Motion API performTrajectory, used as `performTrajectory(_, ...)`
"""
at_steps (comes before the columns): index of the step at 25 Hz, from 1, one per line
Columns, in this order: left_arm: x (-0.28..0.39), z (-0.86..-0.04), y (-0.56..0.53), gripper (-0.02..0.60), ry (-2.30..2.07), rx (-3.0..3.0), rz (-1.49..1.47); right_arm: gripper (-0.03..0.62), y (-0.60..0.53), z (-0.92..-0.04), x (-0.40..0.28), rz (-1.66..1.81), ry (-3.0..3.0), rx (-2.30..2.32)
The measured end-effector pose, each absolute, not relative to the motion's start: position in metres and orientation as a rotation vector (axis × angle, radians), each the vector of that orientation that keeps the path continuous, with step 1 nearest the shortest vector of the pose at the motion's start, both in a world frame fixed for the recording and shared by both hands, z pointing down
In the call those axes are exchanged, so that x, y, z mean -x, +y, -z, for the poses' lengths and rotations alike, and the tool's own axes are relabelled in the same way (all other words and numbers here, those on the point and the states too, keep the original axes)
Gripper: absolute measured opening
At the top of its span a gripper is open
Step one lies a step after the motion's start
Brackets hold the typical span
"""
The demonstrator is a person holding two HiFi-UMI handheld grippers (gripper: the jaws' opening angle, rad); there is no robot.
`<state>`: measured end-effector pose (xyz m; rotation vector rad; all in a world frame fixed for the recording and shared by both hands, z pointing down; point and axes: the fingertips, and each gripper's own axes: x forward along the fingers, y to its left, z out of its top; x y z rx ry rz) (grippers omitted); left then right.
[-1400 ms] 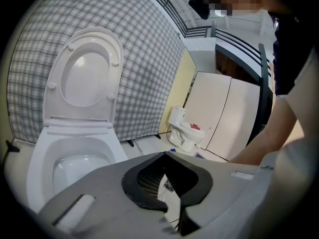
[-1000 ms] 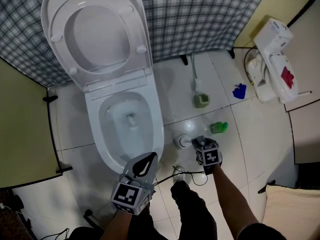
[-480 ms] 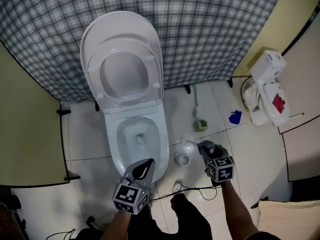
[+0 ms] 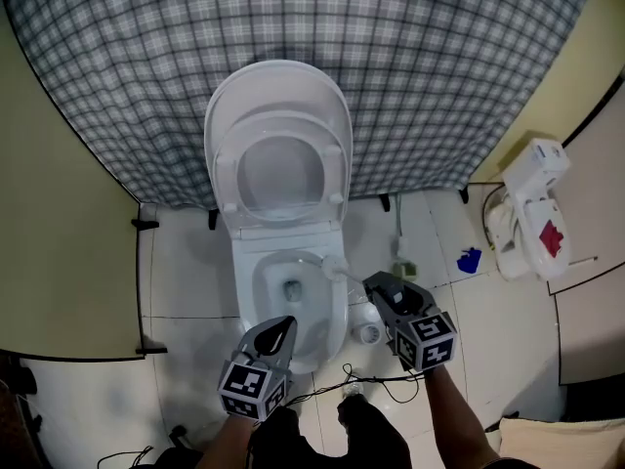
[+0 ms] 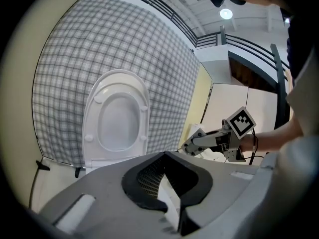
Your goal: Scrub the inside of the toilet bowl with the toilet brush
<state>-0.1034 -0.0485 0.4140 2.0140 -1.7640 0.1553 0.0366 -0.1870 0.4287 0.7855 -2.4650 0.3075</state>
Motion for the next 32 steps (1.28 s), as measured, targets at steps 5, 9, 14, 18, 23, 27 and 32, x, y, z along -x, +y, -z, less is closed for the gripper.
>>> performTrajectory(5, 0.124, -0.428, -0.053, 0.006, -1.794, -1.955, -0.155, 0.204, -0.18, -0.446, 0.013, -0.37, -2.493, -0.672)
performTrajectory(9, 0.137, -0.449, -0.05, 0.006, -1.831, -1.904, -0.132, 0.204, -0.17, -0.492, 0.048, -0.46, -2.49, -0.591)
performTrajectory(14, 0.148, -0.482, -0.048, 0.007, -1.849, -1.888, -0.174, 0.204, -0.169, -0.558, 0.088, -0.533, -2.478, -0.562)
performTrajectory(18, 0.153, -0.501, -0.046, 0.006, -1.858, -1.888, -0.181, 0.204, -0.178, -0.595, 0.106, -0.596, -2.475, -0.593)
performTrajectory(23, 0.158, -0.508, -0.04, 0.006, -1.852, -1.87, -0.182, 0.204, -0.182, -0.621, 0.124, -0.731, -2.495, -0.605)
performTrajectory(27, 0.17, -0.512, -0.029, 0.008, -1.872, -1.843, -0.185, 0.208, -0.162, -0.62, 0.143, -0.698, -2.515, -0.433)
performTrajectory(32, 0.169, -0.517, -0.01, 0.006, -1.88, -1.812, -0.192, 0.21, -0.124, -0.619, 0.132, -0.65, -2.47, -0.22)
